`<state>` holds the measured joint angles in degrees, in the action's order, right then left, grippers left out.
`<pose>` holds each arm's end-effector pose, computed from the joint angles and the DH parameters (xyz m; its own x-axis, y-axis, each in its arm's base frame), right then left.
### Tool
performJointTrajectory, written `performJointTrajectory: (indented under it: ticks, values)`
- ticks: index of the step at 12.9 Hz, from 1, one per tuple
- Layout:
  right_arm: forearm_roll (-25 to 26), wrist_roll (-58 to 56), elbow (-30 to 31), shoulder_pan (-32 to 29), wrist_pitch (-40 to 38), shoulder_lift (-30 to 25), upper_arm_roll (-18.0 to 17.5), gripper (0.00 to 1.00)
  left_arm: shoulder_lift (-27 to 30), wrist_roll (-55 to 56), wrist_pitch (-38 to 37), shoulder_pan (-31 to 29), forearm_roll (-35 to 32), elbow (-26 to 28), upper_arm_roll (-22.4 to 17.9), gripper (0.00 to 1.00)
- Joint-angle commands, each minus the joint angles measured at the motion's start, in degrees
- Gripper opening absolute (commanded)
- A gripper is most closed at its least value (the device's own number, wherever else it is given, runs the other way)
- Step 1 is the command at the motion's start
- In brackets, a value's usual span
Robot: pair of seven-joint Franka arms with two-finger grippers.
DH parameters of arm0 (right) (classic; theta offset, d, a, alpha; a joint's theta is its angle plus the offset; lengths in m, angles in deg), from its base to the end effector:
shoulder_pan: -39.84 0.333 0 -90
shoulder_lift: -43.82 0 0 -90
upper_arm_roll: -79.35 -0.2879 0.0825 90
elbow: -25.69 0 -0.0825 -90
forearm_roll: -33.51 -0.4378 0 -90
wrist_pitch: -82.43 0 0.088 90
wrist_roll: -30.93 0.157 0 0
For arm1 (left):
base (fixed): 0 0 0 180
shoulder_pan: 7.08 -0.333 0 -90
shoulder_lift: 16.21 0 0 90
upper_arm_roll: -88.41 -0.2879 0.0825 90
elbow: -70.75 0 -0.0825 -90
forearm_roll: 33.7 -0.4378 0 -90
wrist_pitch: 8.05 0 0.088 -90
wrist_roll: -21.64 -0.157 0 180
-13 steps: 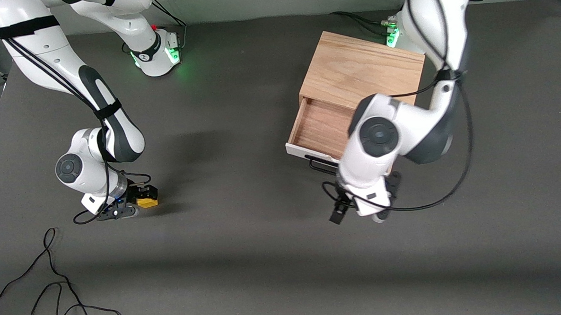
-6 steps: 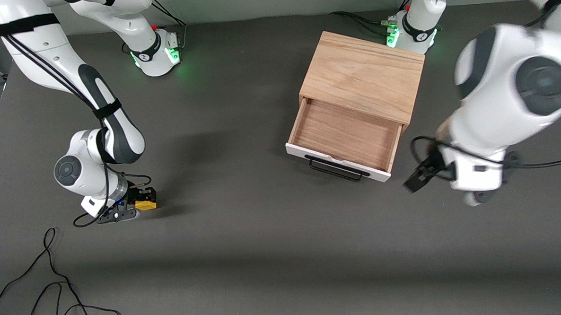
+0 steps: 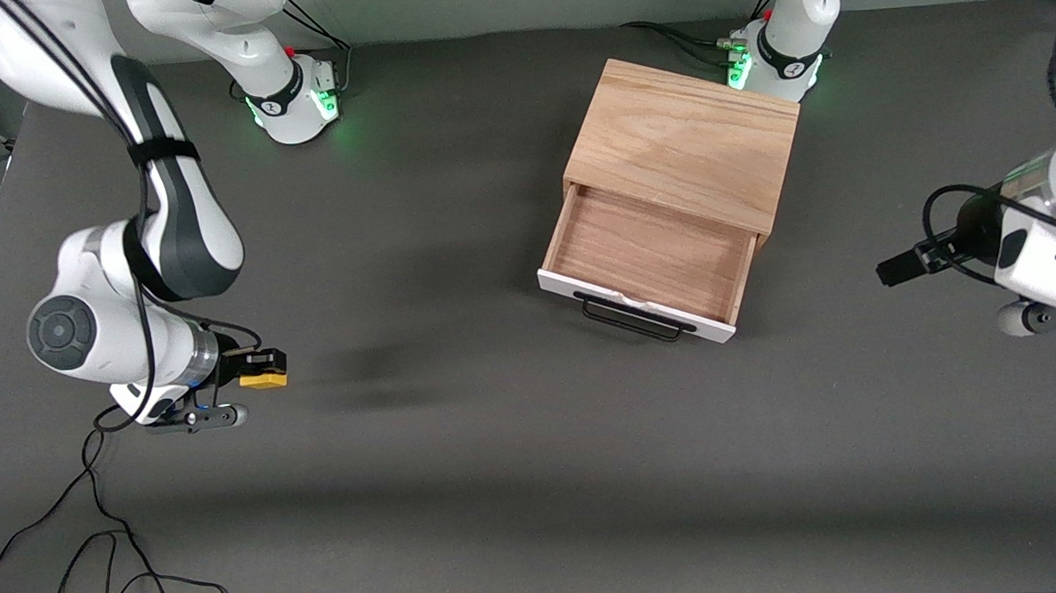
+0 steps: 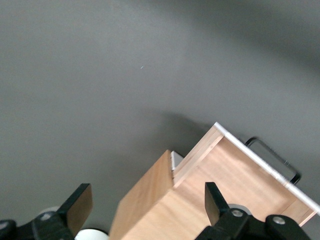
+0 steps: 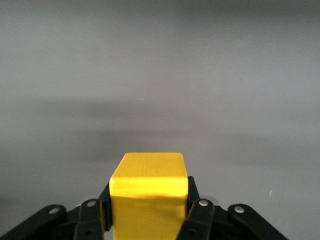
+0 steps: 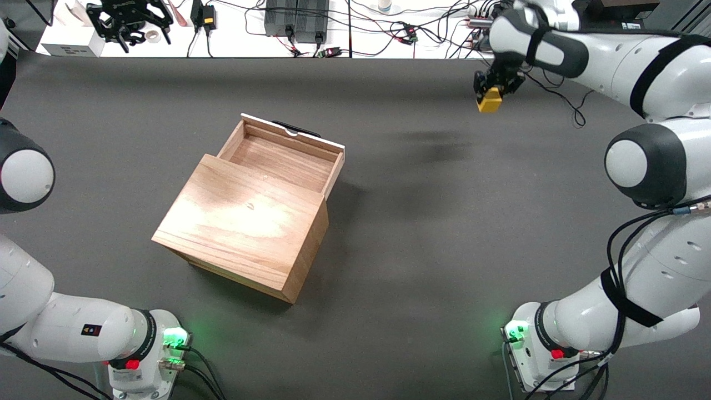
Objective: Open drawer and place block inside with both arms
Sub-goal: 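Lift the yellow cube with the right gripper while the left gripper withdraws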
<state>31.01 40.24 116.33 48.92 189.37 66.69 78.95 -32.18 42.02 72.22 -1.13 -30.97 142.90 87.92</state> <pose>0.6815 0.1190 0.3013 0.9927 -0.0110 -0.1201 -0.0140 -0.9996 -0.0236 0.6553 -0.0714 0.5165 0.9574 0.2504 -0.1436 0.2523 -0.9676 -0.0051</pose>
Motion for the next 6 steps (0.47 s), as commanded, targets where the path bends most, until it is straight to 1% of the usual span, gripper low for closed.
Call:
performJointTrajectory:
  ticks: [1,2,3,4,5,6]
  values:
    - [-0.3,13.1,-13.3,6.3,-11.8,1.2,0.3,0.27,3.7,-11.1,-0.3,-1.2,-2.5,4.5,0.0,1.00]
    - [-2.7,17.8,-16.6,8.0,-14.2,1.2,0.2,0.27,4.6,-13.7,-0.1,-1.2,-3.9,5.8,0.1,1.00]
    - [-6.3,22.3,-18.9,9.4,-15.1,1.2,0.2,0.27,5.2,-16.6,-0.1,-1.5,-4.0,6.4,0.0,1.00]
    - [-8.6,26.7,-20.6,10.6,-15.4,1.2,0.2,0.27,5.8,-18.9,-0.1,-3.2,-3.7,7.1,0.0,1.00]
    - [-9.1,30.5,-22.0,13.0,-15.8,1.5,0.1,0.27,6.8,-19.1,0.2,-4.4,-3.2,8.3,0.0,1.00]
    - [-8.9,34.5,-23.6,16.5,-15.7,2.1,0.1,0.27,8.7,-19.1,1.9,-4.5,-3.1,11.1,0.0,1.00]
